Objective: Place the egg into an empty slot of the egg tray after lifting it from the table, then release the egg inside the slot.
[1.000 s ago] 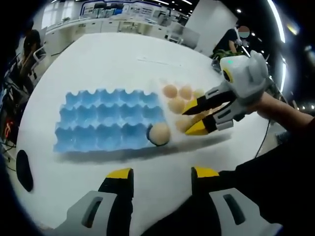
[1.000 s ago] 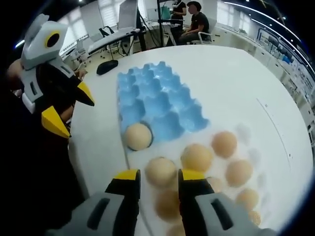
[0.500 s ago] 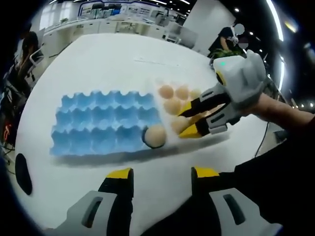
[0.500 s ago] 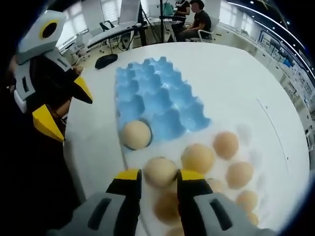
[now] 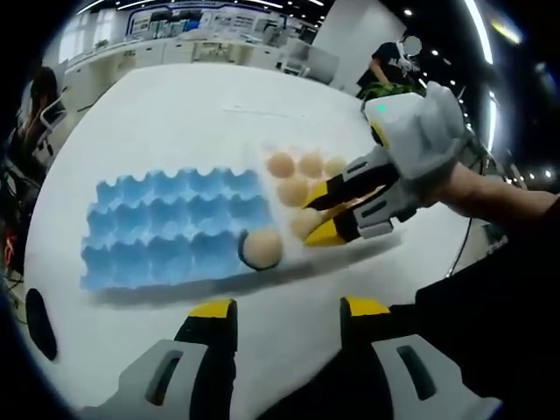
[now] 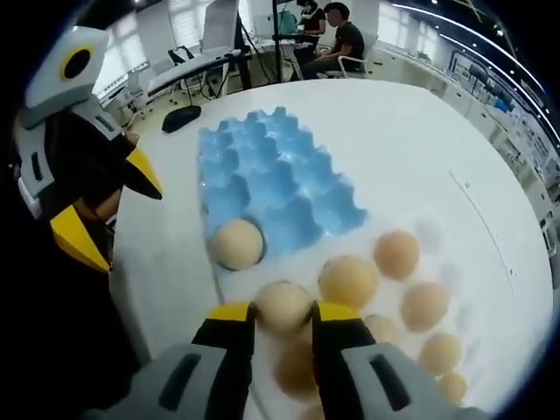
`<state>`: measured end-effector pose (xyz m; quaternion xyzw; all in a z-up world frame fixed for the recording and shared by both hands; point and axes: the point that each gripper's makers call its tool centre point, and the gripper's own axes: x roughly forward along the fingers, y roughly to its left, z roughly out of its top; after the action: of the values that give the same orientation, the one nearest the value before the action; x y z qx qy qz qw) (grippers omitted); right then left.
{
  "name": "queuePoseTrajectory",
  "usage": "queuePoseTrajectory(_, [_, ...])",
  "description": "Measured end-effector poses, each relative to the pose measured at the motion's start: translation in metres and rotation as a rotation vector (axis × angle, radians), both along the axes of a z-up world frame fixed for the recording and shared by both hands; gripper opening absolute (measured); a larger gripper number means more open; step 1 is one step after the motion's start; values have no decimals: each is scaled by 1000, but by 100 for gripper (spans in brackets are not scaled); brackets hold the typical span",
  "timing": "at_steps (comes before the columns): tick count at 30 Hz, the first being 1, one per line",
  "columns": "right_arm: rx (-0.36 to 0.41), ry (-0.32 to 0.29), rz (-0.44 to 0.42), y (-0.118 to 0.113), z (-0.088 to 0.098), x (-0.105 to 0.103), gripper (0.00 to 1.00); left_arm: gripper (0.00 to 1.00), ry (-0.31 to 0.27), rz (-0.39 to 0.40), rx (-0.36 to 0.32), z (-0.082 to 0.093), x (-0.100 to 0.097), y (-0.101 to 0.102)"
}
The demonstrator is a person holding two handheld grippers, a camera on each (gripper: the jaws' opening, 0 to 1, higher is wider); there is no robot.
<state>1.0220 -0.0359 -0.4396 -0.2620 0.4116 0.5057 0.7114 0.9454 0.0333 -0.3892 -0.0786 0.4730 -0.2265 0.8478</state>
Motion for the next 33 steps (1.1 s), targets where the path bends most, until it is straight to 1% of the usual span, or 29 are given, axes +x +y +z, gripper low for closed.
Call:
queuePoseTrajectory(5, [4, 4, -2, 0, 1, 1, 26, 48, -10, 5, 0, 2, 3, 2])
queuePoseTrajectory(10, [26, 28, -8, 0, 5, 1, 24, 48, -20, 13, -3, 2, 5, 2])
queuePoseTrajectory(14, [32, 13, 59, 2, 6, -1, 24, 48, -27, 14, -4, 2, 6, 1])
queuePoseTrajectory(15, [14, 17, 103, 1, 6, -2, 24, 48, -28, 13, -4, 2, 7, 1])
queuePoseTrajectory(16, [16, 24, 82, 2, 5, 0, 24, 48, -28, 12, -3, 2, 7, 0])
queuePoseTrajectory(17, [-5, 48, 61, 0, 1, -1, 25, 48, -27, 8, -2, 2, 7, -1])
queuePoseTrajectory(18, [-14, 39, 86, 1, -4, -2, 26, 48, -27, 4, -1, 2, 7, -2])
queuePoseTrajectory(19, [-21, 18, 127, 1, -2, -2, 26, 48, -25, 1, 0, 2, 6, -2])
queuePoseTrajectory(20, [-23, 32, 97, 2, -2, -1, 26, 48, -25, -1, 0, 2, 6, -3])
queuePoseTrajectory(21, [-31, 24, 106, 2, -3, -1, 26, 48, -26, -1, -1, 1, 6, -3])
queuePoseTrajectory(22, [-42, 5, 135, 2, -3, -1, 26, 48, -26, 1, -1, 1, 6, -3])
queuePoseTrajectory(24, [-40, 12, 120, 1, -4, -2, 26, 48, -24, 4, -1, 1, 6, -3])
queuePoseTrajectory(28, [-48, -3, 131, 1, -5, -2, 26, 48, -21, 2, -3, -1, 6, -5])
queuePoseTrajectory(30, [-46, -11, 106, 1, -3, -3, 26, 48, -23, 3, -3, 0, 7, -6])
queuePoseTrajectory(32, [-32, -23, 113, 0, -3, -2, 26, 48, -26, 4, -6, 1, 7, -7])
queuePoseTrajectory(33, [-14, -16, 93, 0, -2, -1, 26, 48, -29, 6, -7, 2, 8, -7])
